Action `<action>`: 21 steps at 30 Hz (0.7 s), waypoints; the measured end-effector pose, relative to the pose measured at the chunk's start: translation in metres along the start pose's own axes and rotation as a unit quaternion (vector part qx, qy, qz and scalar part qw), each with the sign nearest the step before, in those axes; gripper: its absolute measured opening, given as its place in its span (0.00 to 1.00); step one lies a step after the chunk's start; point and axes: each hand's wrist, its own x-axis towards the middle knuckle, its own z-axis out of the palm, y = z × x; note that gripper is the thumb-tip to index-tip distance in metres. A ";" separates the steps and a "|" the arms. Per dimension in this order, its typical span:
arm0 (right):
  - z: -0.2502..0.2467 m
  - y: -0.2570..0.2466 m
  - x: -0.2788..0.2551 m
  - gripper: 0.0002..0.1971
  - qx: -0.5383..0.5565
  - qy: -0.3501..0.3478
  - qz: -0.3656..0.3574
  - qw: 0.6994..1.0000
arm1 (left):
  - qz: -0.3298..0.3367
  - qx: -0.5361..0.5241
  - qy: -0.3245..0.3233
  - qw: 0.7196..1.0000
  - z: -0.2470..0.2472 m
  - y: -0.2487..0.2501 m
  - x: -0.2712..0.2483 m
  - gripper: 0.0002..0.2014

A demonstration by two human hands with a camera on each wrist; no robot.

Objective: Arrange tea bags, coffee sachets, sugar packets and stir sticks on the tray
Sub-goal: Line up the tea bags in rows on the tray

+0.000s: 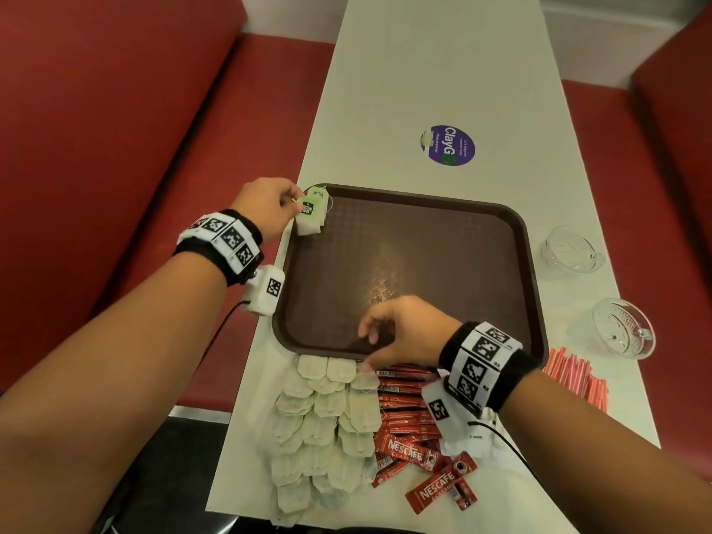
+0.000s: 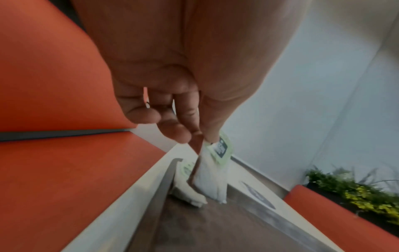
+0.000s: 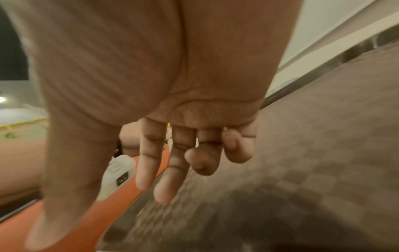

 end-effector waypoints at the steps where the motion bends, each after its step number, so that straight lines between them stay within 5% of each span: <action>1: 0.003 0.000 -0.003 0.20 -0.015 -0.019 0.002 1.000 | -0.014 0.010 -0.010 1.000 0.003 -0.003 0.006 0.05; 10: 0.018 0.003 -0.003 0.20 -0.176 -0.060 -0.044 0.982 | -0.057 0.052 -0.015 0.997 0.022 -0.005 0.041 0.07; 18: 0.019 0.007 -0.002 0.04 -0.081 -0.016 -0.063 0.995 | -0.075 0.149 0.002 0.986 0.034 0.012 0.049 0.16; 21: 0.016 0.006 -0.004 0.01 -0.041 -0.002 -0.056 0.998 | -0.058 0.240 -0.032 0.969 0.041 0.023 0.050 0.27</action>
